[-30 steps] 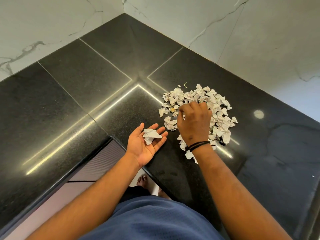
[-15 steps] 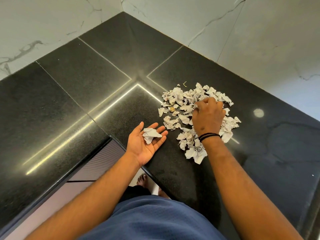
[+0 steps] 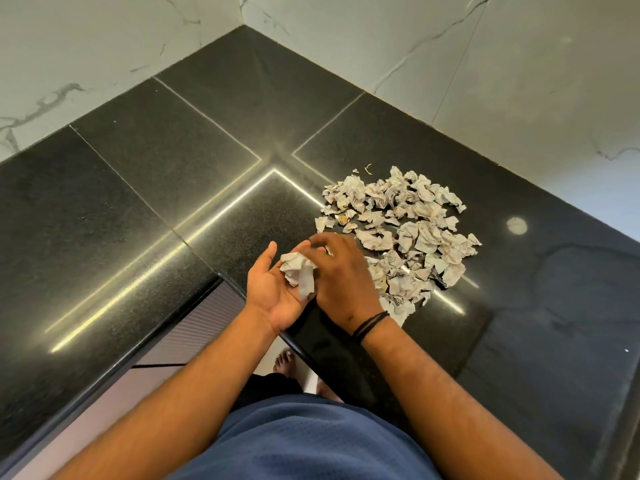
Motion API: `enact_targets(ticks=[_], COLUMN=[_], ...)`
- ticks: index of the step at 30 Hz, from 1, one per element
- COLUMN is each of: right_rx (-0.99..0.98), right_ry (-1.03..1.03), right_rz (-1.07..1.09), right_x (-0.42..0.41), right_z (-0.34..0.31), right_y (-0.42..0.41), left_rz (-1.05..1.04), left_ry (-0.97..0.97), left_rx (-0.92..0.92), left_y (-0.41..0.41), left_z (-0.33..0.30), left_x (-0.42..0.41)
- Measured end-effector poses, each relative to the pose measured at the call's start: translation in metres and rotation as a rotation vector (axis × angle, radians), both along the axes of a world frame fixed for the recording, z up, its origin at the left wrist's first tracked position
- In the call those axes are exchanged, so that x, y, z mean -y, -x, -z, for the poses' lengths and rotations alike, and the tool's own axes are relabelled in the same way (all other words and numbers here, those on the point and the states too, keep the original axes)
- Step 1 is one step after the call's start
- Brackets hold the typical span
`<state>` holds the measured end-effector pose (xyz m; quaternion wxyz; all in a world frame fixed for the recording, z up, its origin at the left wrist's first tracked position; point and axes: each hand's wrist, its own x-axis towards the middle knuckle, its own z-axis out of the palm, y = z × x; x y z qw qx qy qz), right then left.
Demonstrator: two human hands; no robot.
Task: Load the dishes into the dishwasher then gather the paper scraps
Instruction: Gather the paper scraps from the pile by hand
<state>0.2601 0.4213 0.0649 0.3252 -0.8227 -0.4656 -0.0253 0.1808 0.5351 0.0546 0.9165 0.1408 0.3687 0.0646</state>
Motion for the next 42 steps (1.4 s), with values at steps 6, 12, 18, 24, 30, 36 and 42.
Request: enact_targets(ticks=[6,12,18,24,30,36,42], right_rx=[0.038,0.007,-0.021,0.014,-0.014,-0.178,-0.278], right_ry=[0.28,0.541,0.313,0.418,0.444,-0.047,-0.037], right_rz=[0.564,0.612,0.631,0.613,0.618,0.485,0.22], right_x=[0.02,0.019,0.021,0.025,0.02,0.003,-0.018], right_z=[0.0,0.003,0.001,0.004,0.01,-0.021,-0.024], right_y=[-0.049,-0.065,-0.065,-0.067,-0.071,-0.039,0.022], left_rz=[-0.044,-0.077,-0.118,-0.13,-0.137,-0.18,-0.171], left_ry=[0.018,0.038,0.032,0.04,0.032,0.006,-0.007], left_rx=[-0.022,-0.02,-0.045,-0.05,-0.058,-0.033,0.015], left_y=[0.001,0.001,-0.006,-0.005,-0.005,-0.007,-0.013], left_z=[0.0,0.002,-0.002,-0.003,-0.007,-0.004,-0.003], left_x=[0.004,0.007,0.009,0.012,0.009,0.008,0.013])
